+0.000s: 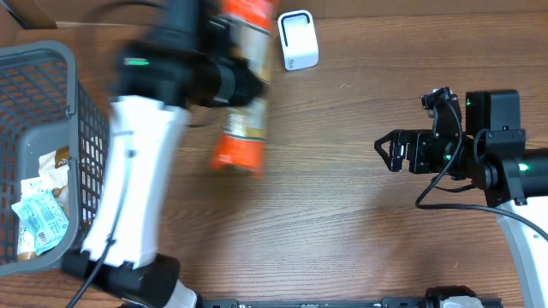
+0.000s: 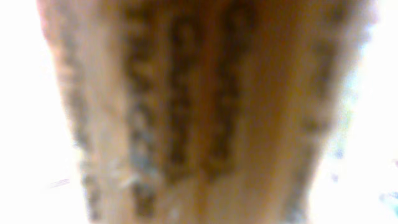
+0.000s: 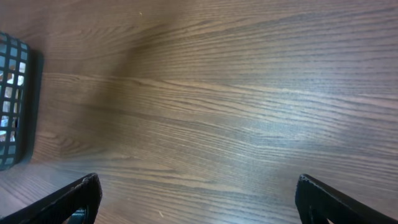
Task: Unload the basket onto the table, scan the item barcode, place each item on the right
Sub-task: 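Lift the spaghetti pack out and place it on the table centre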
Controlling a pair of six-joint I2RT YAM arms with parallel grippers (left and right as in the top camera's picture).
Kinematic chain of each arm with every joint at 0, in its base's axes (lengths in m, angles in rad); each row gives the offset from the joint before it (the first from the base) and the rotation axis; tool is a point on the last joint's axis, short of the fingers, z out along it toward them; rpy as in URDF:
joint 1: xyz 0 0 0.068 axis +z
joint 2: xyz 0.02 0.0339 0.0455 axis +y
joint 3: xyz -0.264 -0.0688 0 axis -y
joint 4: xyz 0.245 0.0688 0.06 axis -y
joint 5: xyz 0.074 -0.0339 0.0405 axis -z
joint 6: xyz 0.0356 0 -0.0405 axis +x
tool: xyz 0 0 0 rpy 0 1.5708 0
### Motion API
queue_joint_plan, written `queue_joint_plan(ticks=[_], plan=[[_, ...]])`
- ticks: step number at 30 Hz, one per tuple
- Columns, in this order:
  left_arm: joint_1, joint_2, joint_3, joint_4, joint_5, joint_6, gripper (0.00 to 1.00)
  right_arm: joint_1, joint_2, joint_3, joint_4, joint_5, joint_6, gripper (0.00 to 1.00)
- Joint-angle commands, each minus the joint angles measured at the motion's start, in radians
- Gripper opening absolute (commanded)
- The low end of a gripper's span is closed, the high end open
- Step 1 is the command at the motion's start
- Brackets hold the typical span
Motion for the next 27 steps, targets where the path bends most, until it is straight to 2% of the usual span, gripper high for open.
queue_joint_plan(ticks=[1, 6, 10, 18, 24, 25, 26, 27], plan=[[-0.081, -0.018, -0.194, 0.15, -0.043, -0.232, 0.04, 0.003, -0.004, 0.018, 0.004, 0.0, 0.018, 1.0], [-0.144, 0.008, -0.502, 0.459, 0.062, -0.356, 0.04, 0.0, -0.004, 0.018, 0.005, 0.009, 0.017, 1.0], [-0.161, 0.051, -0.622, 0.602, 0.084, -0.404, 0.04, 0.0, -0.004, 0.018, 0.002, 0.011, 0.017, 1.0], [-0.219, 0.202, -0.657, 0.803, 0.17, -0.441, 0.04, 0.0, -0.004, 0.018, -0.002, 0.011, 0.017, 1.0], [-0.297, 0.242, -0.657, 0.918, 0.202, -0.481, 0.04, 0.0, -0.004, 0.018, -0.002, 0.011, 0.017, 1.0], [-0.319, 0.241, -0.657, 0.939, 0.202, -0.493, 0.17, 0.0, -0.004, 0.018, -0.003, 0.011, 0.017, 1.0], [-0.33, 0.241, -0.656, 0.955, 0.203, -0.493, 0.38, 0.0, -0.004, 0.018, -0.004, 0.01, 0.017, 1.0], [-0.338, 0.241, -0.656, 0.968, 0.203, -0.493, 0.65, 0.0, -0.004, 0.018, -0.005, 0.01, 0.017, 1.0]])
